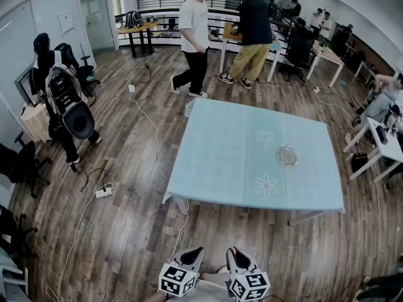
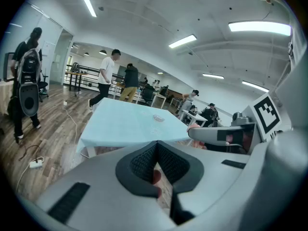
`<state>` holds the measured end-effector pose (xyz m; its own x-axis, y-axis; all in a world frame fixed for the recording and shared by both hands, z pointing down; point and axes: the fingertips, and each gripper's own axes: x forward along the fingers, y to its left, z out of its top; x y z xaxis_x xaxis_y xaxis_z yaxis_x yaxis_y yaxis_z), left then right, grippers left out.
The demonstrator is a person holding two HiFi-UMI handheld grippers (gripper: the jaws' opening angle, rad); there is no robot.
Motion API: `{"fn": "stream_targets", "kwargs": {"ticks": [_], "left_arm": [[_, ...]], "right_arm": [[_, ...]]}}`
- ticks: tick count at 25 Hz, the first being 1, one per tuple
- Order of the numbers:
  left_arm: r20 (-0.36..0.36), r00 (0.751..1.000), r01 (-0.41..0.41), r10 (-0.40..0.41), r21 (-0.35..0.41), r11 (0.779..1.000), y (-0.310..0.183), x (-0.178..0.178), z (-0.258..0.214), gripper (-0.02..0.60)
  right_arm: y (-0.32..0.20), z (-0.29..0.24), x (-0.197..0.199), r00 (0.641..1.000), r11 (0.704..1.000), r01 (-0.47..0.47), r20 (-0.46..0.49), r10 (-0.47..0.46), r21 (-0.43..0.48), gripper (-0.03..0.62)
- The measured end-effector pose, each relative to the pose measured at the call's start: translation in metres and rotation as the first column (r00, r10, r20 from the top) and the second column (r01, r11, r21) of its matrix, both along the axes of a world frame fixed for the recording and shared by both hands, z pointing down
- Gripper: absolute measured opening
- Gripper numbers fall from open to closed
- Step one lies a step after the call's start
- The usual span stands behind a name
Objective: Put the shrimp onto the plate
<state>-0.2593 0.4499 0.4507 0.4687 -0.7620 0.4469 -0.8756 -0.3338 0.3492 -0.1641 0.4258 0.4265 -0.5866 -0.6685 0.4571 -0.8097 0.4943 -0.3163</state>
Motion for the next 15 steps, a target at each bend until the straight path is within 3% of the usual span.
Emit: {"fn": "stream_targets", "kwargs": {"ticks": [5, 11, 15], "left_arm": [[-0.025, 0.992, -0.118, 0.12, 0.072, 0.99, 0.0, 0.08, -0.027, 0.008], [-0.005, 0.949, -0.313, 0.315, 0.1, 0.944, 0.027, 0.176, -0.053, 0.008], [0.005, 0.933, -0.358, 0.359, 0.089, 0.929, 0.056, 0.217, -0.049, 0.008]], "right_arm": [[0.04, -0.006, 0.05, 0.996, 0.997, -0.08, 0.031, 0.08, 0.001, 0.06], [0.077, -0.03, 0.141, 0.965, 0.968, -0.247, 0.097, 0.242, 0.034, 0.06], [0.102, -0.037, 0.178, 0.942, 0.95, -0.305, 0.168, 0.292, 0.06, 0.06]]}}
